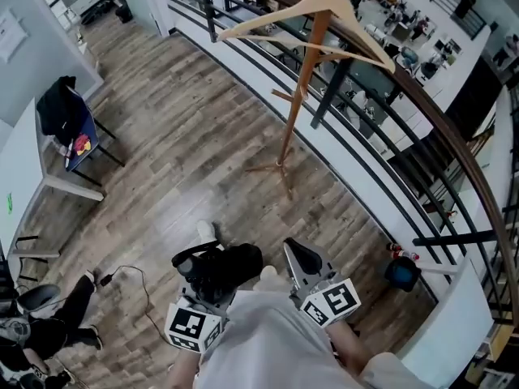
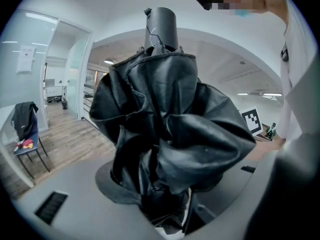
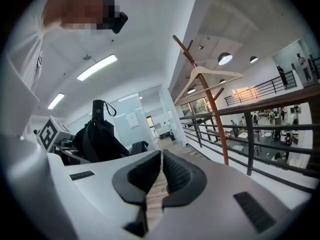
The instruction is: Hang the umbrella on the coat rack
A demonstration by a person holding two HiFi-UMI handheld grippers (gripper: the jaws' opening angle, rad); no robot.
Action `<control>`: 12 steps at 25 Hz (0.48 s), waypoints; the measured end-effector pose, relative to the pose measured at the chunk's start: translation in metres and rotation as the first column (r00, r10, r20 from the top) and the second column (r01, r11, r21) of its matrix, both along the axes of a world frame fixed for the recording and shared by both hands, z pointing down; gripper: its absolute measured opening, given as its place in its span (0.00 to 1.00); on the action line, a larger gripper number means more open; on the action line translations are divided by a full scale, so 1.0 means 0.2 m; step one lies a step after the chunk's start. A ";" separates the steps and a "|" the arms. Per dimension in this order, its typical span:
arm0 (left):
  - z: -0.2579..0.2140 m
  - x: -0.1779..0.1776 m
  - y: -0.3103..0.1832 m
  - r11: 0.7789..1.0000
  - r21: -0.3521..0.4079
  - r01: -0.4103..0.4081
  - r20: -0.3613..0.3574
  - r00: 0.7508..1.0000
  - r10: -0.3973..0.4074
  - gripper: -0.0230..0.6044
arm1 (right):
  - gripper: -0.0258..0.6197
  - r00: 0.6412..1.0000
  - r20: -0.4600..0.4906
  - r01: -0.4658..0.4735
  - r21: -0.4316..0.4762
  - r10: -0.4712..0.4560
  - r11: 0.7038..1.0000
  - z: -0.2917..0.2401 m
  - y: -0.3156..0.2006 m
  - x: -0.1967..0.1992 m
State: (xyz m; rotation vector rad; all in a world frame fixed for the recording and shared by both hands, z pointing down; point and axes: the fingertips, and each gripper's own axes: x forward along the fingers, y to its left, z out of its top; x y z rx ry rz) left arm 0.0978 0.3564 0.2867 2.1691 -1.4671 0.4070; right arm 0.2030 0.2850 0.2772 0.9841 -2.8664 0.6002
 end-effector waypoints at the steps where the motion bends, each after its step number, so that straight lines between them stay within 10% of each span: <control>1: 0.02 -0.03 -0.03 1.000 -0.003 -0.007 -0.001 1.000 0.007 0.43 | 0.10 1.000 -0.017 -0.005 0.001 0.005 1.000 0.02 -0.03 -0.04; 12: 0.19 -0.62 -0.59 0.974 -0.057 -0.220 -0.077 0.974 0.215 0.43 | 0.10 0.989 -0.073 -0.134 -0.045 0.131 0.990 0.11 -0.53 -0.72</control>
